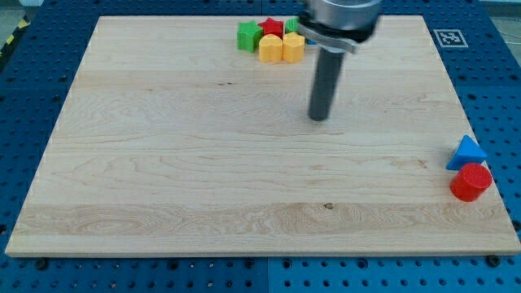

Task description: Move the arm towards the top of the board

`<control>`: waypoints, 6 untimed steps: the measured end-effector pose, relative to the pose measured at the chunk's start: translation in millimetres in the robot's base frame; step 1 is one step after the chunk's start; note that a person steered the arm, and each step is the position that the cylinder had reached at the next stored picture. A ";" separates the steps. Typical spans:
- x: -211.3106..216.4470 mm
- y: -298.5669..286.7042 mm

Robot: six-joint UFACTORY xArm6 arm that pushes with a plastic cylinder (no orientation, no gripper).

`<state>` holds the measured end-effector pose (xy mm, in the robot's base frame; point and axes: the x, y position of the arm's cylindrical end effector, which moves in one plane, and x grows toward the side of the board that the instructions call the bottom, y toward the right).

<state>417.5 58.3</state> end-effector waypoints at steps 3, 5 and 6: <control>-66.0 -95.5; -145.6 -119.7; -184.4 -119.7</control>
